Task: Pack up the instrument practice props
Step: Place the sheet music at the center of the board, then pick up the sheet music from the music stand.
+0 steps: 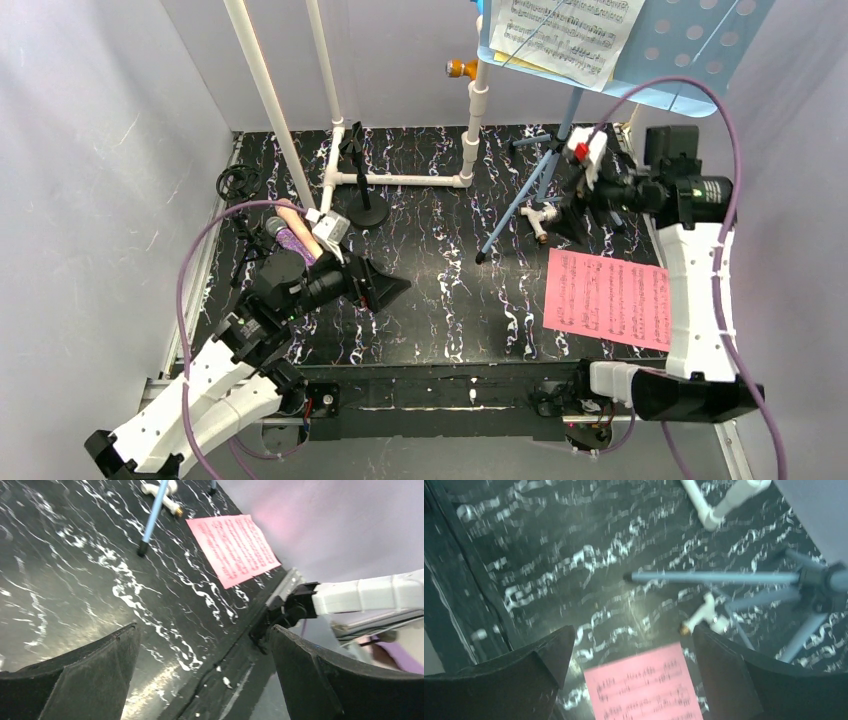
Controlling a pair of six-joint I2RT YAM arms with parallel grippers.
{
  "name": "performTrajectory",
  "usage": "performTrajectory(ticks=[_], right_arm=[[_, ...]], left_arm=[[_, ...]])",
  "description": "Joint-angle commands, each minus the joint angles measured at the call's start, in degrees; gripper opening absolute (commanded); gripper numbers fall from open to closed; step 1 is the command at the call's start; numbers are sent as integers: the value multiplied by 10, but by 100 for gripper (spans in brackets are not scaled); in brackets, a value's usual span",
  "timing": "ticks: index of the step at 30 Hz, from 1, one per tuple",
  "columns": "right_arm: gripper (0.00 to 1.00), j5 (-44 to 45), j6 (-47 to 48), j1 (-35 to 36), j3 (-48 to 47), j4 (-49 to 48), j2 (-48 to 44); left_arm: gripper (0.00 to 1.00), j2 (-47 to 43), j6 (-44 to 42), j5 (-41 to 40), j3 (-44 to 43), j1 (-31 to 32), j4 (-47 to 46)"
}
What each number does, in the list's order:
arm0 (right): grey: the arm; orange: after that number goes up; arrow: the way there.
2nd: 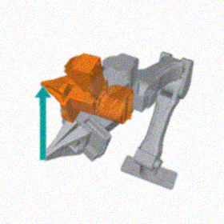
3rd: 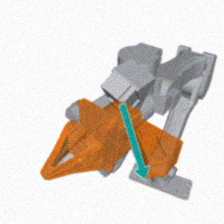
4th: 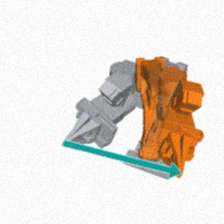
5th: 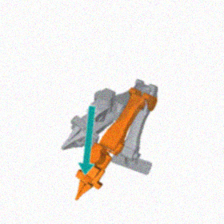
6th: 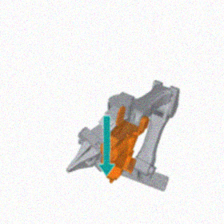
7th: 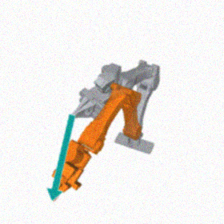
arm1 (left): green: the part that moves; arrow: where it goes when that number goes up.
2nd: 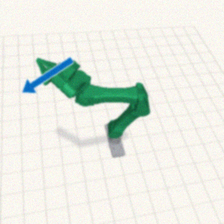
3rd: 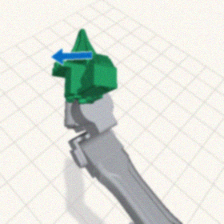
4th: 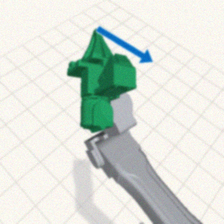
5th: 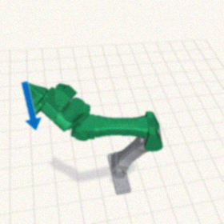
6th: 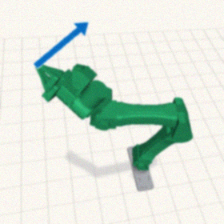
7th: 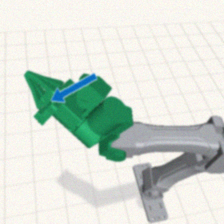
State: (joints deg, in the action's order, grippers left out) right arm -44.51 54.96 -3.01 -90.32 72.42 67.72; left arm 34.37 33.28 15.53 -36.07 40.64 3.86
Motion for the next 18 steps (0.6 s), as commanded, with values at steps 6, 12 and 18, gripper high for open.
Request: performTrajectory(ticks=[6,12,18], right_arm=[[96,78,-419,83,-199,-243,82],[96,156,-489,80,-268,-305,88],[95,230,-580,53,-265,-350,65]], left_arm=[[100,86,-269,-117,-169,-10,256],[100,127,-329,-118,-153,-27,254],[100,124,-358,-112,-105,-28,218]])
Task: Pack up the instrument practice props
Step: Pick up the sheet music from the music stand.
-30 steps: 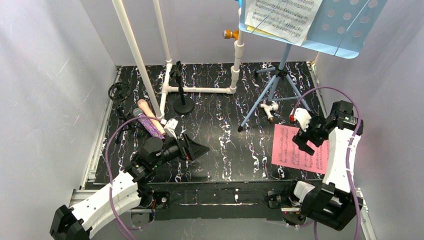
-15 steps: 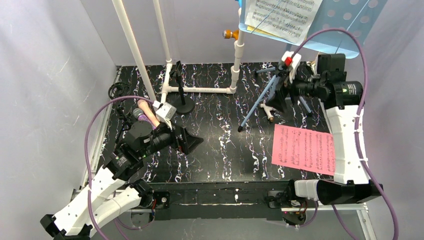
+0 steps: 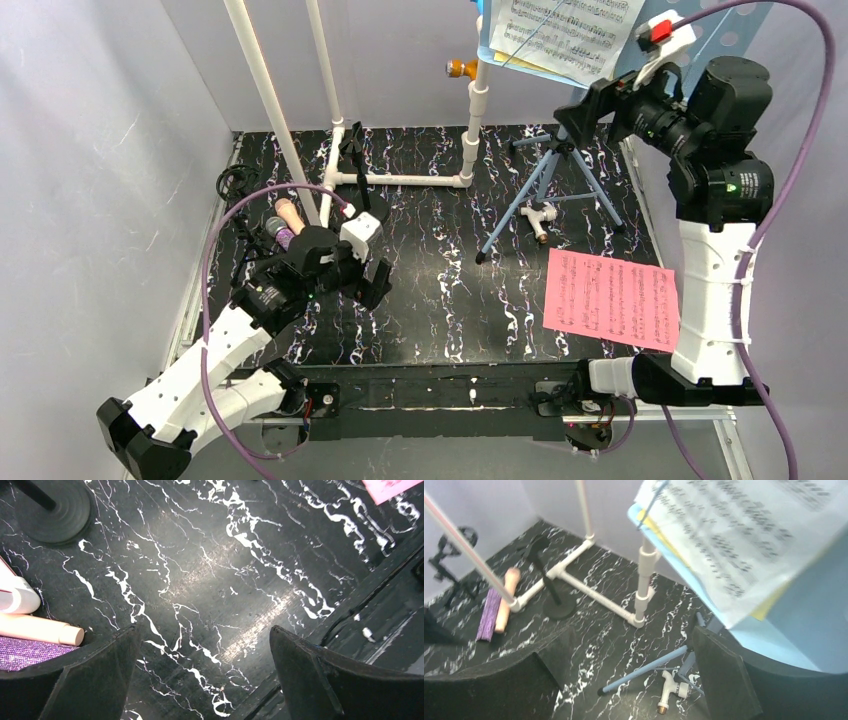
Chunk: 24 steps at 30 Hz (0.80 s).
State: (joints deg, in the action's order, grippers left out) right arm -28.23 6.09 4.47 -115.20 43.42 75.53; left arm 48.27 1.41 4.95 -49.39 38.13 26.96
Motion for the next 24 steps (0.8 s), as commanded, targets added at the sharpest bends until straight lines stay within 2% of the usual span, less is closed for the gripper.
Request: performTrajectory(ticks=[1,5,11,18,24], right_arm=[[95,74,-105,-30,-19,-63,-12],[95,98,-148,-60,-32,-80,-2],[93,55,-212,-97,-34,-109,19],[89,-2,-239,-99,-23,-140,34],[87,-15,-264,-100,-16,-161,47]], left_arm=[[100,-23,-42,-8,42,-3,-27],[100,-50,-49,-12,90,-3,-46],[100,-63,-47,-6,94,-3,-41],[100,-63,-49,-5,95,-3,-41],[100,-59,-50,0,94,-4,-41]])
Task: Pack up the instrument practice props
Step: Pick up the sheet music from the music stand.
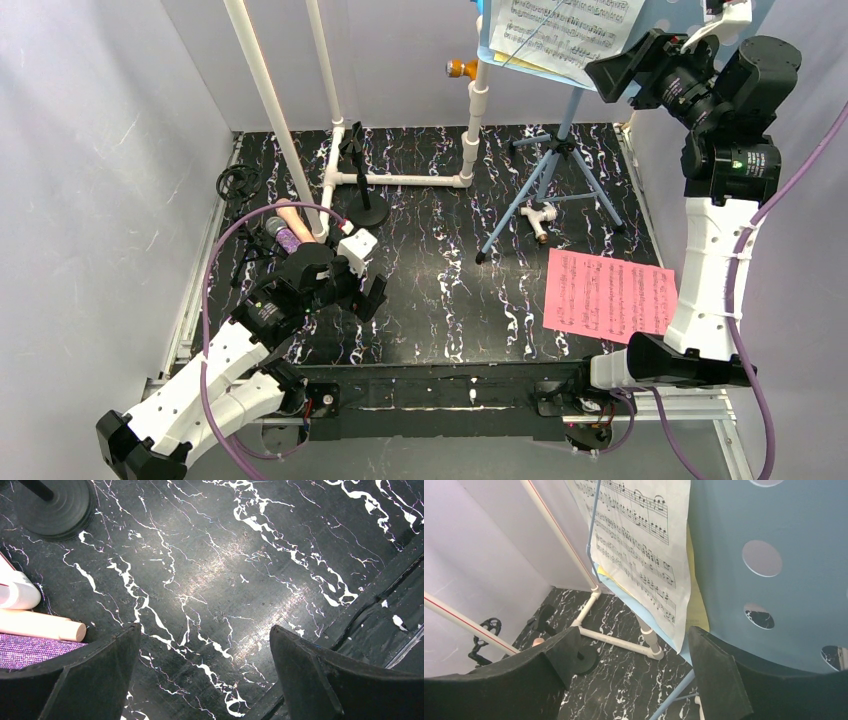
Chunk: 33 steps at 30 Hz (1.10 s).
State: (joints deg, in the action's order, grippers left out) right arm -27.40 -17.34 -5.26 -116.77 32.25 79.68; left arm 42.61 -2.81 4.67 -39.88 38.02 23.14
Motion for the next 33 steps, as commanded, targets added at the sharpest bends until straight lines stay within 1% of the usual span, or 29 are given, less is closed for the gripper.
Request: performTrajectory(ticks=[1,11,17,19,24,30,33], right_arm=[[87,-25,-31,-2,1,-51,8],[87,-21,-42,6,17,-65,23],[89,8,-28,34,40,-68,15],[89,32,-18,43,41,-63,9],[90,81,-11,45,33,-57,-2],[89,113,-12,45,20,-59,-10],[88,116,-13,45,17,-63,-15]], left_arm=[[100,-2,-8,3,-1,-3,-4],[100,5,-9,8,-2,-5,-5],[100,7,-9,10,-2,-7,-6],[100,7,-9,11,-2,-8,-6],[100,10,-10,13,-3,-9,-7],[100,8,-10,13,-2,-11,-6],[100,7,-10,13,-2,-10,-6]])
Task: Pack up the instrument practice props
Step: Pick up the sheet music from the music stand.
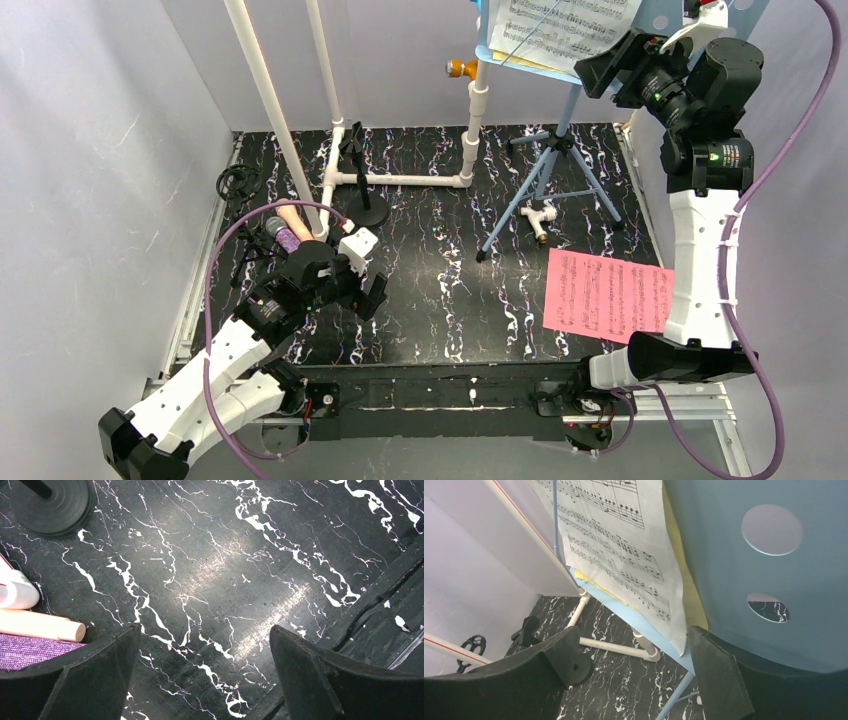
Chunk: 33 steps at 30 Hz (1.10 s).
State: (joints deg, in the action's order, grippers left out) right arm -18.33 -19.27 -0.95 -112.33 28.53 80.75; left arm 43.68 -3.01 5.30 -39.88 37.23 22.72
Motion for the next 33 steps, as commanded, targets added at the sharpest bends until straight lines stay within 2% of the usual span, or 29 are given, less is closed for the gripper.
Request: performTrajectory(ticks=[1,16,33], right_arm=[[88,24,4,2,-27,-28,-27],[88,-8,-15,2,-17,-60,-11],[88,24,-24,4,-20,-67,1]], left_arm=[[100,-4,-8,8,-2,-3,-2],[100,-3,-9,8,-2,-4,-2],[100,-3,-9,12,-3,-7,-3]])
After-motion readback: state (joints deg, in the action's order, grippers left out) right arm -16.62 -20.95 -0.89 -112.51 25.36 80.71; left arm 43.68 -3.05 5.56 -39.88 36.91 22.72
